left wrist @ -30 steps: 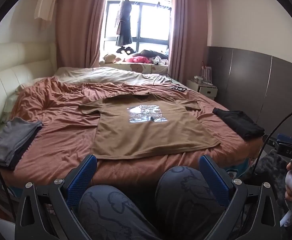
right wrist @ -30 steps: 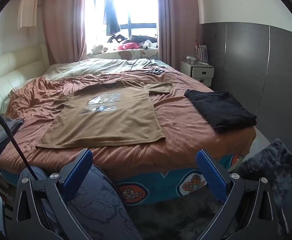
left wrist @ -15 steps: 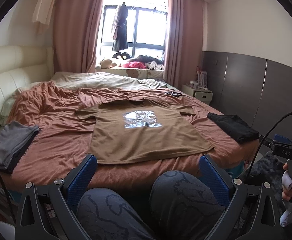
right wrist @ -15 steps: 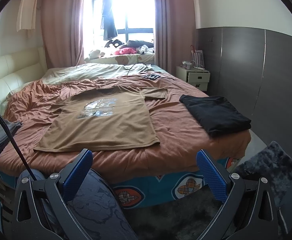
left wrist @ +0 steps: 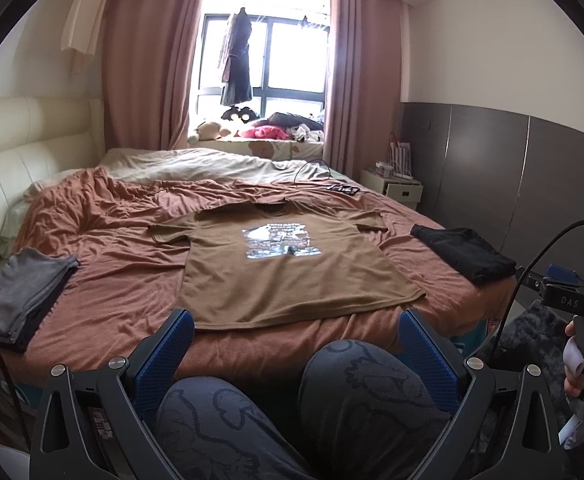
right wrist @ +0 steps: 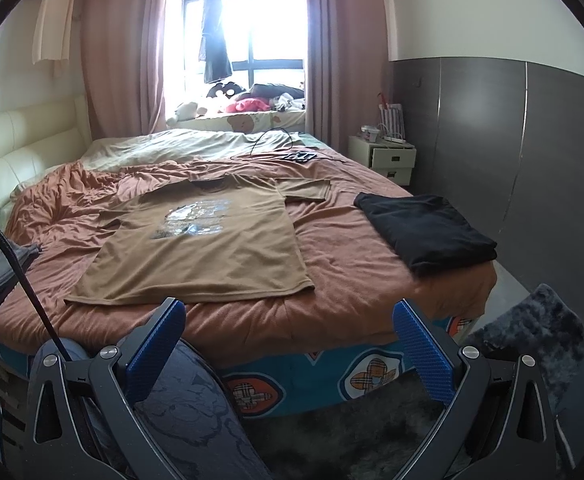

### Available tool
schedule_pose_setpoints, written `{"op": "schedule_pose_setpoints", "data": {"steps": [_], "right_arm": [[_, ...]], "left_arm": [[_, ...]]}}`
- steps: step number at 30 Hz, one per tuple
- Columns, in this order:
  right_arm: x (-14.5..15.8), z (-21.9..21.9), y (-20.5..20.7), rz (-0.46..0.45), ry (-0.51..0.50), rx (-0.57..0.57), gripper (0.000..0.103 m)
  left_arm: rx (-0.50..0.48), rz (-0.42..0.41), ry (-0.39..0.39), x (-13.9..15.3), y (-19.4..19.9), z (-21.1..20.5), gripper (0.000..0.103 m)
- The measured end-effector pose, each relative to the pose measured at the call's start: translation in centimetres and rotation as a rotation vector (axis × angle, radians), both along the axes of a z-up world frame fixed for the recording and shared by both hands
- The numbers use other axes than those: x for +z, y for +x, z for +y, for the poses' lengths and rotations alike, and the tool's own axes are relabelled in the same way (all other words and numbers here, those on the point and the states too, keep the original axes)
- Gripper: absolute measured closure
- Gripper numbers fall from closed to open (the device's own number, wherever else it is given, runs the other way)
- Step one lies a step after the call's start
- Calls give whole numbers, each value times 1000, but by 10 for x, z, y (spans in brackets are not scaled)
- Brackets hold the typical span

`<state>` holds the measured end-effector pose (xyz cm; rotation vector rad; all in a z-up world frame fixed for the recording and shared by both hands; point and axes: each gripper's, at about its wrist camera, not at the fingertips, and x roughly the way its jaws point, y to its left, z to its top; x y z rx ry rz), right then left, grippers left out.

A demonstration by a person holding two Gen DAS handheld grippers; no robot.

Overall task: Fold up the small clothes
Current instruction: 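Carry both tools toward the brown T-shirt lying on the bed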

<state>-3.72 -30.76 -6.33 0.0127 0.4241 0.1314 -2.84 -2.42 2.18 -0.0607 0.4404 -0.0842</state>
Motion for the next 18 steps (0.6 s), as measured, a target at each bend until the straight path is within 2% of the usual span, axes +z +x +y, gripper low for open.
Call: {"op": "schedule_pose_setpoints", "data": {"steps": [18], "right_arm": [[-4,0,-5,-19,-19,-12,0]], "left_arm": [[7,-3,-2,0,-2,4,0]]}}
